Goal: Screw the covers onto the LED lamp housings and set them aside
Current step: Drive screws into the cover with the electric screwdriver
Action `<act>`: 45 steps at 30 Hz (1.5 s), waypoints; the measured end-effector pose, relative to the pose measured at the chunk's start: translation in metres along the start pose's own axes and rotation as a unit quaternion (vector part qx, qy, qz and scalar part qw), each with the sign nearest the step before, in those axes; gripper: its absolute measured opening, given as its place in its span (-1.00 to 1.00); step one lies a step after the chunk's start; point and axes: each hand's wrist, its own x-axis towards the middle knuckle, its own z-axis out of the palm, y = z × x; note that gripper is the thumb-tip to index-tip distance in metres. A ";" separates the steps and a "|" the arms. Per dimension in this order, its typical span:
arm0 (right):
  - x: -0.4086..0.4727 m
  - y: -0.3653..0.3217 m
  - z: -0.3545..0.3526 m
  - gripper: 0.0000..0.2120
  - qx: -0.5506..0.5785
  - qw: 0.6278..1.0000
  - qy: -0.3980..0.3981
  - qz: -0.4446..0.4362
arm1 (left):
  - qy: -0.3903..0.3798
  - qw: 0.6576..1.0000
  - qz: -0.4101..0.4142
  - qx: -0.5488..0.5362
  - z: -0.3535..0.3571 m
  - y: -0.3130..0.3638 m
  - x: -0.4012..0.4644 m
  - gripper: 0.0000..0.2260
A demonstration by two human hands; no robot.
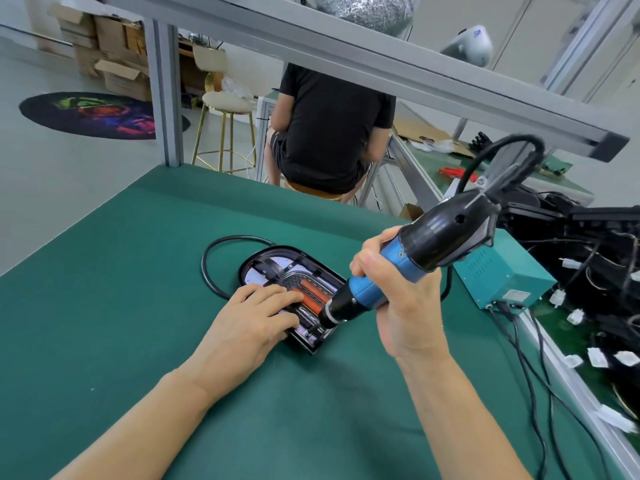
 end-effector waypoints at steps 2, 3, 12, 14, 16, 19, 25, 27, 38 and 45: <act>0.000 0.000 0.000 -0.80 -0.006 1.000 -0.013 -0.001 | -0.002 1.000 -0.002 0.000 0.001 -0.001 -0.001 -0.94; -0.001 0.000 0.000 -0.81 -0.009 1.000 -0.020 -0.002 | -0.004 1.000 -0.003 -0.001 0.001 -0.001 -0.001 -0.94; 0.002 -0.003 -0.001 -0.76 -0.010 0.996 -0.088 0.024 | -0.014 0.999 -0.007 -0.030 0.000 0.000 -0.001 -0.88; 0.003 -0.005 0.000 -0.75 -0.033 0.992 -0.120 0.026 | -0.013 0.999 -0.006 -0.031 0.000 0.000 0.000 -0.88; 0.005 -0.006 0.002 -0.74 -0.042 0.990 -0.129 0.036 | -0.013 0.999 -0.005 -0.029 0.000 0.001 0.001 -0.87; 0.007 -0.005 0.003 -0.68 -0.024 0.988 -0.137 0.069 | -0.016 1.000 -0.005 -0.027 -0.001 0.002 0.001 -0.87; 0.011 -0.005 0.001 -0.66 -0.031 0.984 -0.166 0.053 | -0.014 0.999 -0.006 -0.030 -0.002 0.002 0.002 -0.86; 0.012 -0.006 0.003 -0.68 -0.021 0.981 -0.183 0.054 | -0.012 0.999 -0.004 -0.036 -0.002 0.003 0.002 -0.83; 0.011 -0.010 0.003 -0.69 -0.012 0.971 -0.230 0.068 | -0.022 0.999 -0.010 -0.048 0.001 0.001 0.000 -0.84; 0.005 -0.023 -0.013 -0.67 0.088 0.996 0.007 0.013 | -0.022 0.999 -0.011 -0.038 0.002 0.002 -0.002 -0.83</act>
